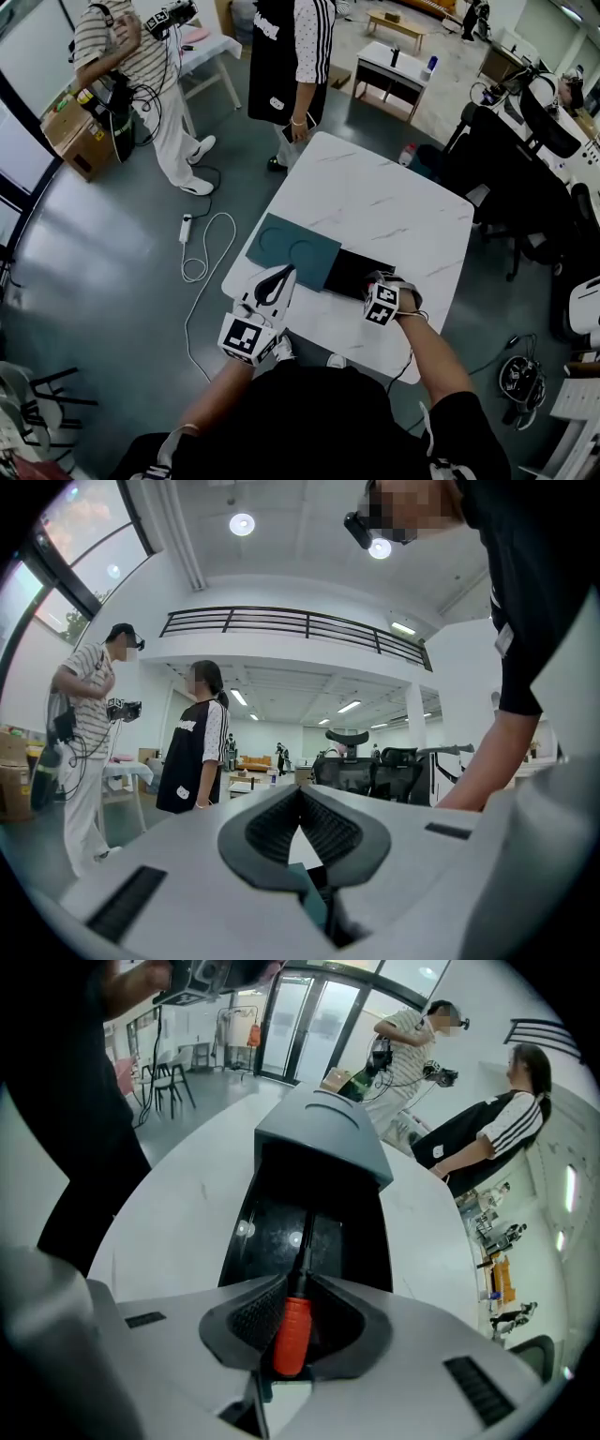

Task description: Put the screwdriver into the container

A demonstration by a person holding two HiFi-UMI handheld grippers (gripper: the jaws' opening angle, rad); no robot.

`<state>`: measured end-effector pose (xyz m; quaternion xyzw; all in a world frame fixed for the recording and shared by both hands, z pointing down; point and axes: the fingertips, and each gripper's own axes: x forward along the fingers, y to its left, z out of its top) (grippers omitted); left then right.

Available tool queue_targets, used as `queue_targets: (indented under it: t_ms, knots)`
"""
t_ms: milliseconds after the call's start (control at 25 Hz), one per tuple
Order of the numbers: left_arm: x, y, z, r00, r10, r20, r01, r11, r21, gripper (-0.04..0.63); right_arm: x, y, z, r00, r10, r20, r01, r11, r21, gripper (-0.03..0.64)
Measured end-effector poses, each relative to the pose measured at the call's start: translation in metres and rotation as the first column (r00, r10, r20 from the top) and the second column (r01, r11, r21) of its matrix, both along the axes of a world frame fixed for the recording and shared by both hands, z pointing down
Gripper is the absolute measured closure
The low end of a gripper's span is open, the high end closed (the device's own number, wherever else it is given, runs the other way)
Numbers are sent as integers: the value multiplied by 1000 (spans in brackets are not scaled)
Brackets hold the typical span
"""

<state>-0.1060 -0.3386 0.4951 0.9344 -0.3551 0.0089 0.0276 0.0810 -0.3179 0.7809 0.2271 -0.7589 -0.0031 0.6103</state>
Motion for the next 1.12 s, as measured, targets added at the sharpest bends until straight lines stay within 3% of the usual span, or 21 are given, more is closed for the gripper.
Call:
queue_targets:
  t_ms: [280, 360, 520, 640, 760, 920, 1000, 1040, 1120]
  knots:
    - [-11, -1, 4, 1000, -11, -4, 11, 1000, -3, 589, -4, -1, 12, 999, 2, -39, -5, 997, -72, 513]
    - [-11, 0, 3, 1000, -8, -3, 8, 1000, -4, 591, -7, -1, 2, 1000, 26, -12, -26, 998, -54, 465]
    - [-8, 1, 2, 1000, 0, 1, 0, 1000, -3, 590, -16, -5, -47, 991, 93, 96, -99, 993, 69, 465]
    - [2, 3, 3, 1000, 16, -5, -16, 1000, -5, 591, -21, -7, -97, 970, 137, 203, -179, 962, 205, 465]
    - [13, 7, 1, 999, 35, -10, -35, 999, -4, 591, -31, -7, -154, 897, 194, 397, -325, 898, 296, 468]
    - [30, 12, 1, 998, 62, -17, -62, 998, -5, 590, -32, 2, -225, 693, 208, 691, -551, 771, 321, 505]
    - [38, 15, 0, 997, 76, -24, -76, 997, -2, 591, -28, 11, -254, 600, 169, 782, -624, 710, 326, 549]
    - [42, 17, -3, 996, 83, -29, -83, 997, 1, 589, -25, 17, -267, 570, 146, 809, -652, 680, 337, 572]
    - [48, 20, -9, 995, 97, -38, -97, 995, 16, 590, -22, 29, -287, 549, 106, 829, -687, 624, 374, 590]
